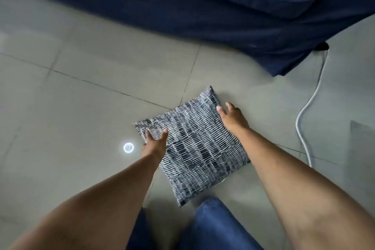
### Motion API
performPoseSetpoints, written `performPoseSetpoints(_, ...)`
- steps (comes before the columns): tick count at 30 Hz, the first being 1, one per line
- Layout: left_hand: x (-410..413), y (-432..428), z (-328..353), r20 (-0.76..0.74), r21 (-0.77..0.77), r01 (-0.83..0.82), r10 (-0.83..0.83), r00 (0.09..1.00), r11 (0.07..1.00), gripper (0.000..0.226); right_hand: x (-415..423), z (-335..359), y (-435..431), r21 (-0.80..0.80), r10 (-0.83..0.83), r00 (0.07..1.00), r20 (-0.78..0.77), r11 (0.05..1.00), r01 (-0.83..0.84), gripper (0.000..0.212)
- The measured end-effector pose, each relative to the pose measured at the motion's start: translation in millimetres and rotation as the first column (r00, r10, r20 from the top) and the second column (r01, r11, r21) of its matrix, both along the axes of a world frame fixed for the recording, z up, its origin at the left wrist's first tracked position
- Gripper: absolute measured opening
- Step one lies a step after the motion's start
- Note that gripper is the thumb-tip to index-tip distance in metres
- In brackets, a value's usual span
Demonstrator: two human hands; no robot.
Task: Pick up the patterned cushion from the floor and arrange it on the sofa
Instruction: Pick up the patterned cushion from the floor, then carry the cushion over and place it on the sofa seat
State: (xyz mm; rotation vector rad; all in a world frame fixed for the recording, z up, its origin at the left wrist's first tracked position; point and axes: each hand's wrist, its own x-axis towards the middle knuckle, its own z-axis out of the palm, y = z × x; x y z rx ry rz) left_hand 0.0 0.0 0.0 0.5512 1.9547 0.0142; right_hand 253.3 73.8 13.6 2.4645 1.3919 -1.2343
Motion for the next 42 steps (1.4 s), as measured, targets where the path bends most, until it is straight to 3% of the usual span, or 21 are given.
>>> performPoseSetpoints(9, 10, -11, -118, 0.002, 0.038, -0.278, 0.279, 0.960, 0.960, 0.103, 9, -109, 3, -0.154, 0.090, 0.996, 0.011, 0.984, -0.087, 0.087)
performPoseSetpoints(16, 9, -4, -94, 0.154, 0.143, -0.336, 0.315, 0.937, 0.931, 0.102, -8, -79, -11, -0.085, 0.036, 0.999, -0.028, 0.996, -0.038, 0.082)
performPoseSetpoints(23, -12, 21, 67, 0.158, 0.315, -0.227, 0.185, 0.970, 0.922, 0.099, -23, 71, -22, 0.044, -0.058, 0.997, -0.054, 0.997, 0.061, 0.075)
performPoseSetpoints(35, -61, 95, 450, -0.023, 0.512, 0.110, -0.114, 0.993, 0.852, 0.090, -60, 443, -3, 0.271, -0.142, 0.985, -0.099, 0.948, 0.164, 0.071)
performPoseSetpoints(42, -79, 127, 592, 0.010, 0.579, 0.165, -0.209, 0.978, 0.799, 0.092, -69, 575, -1, 0.394, -0.189, 0.970, -0.154, 0.888, 0.236, 0.071)
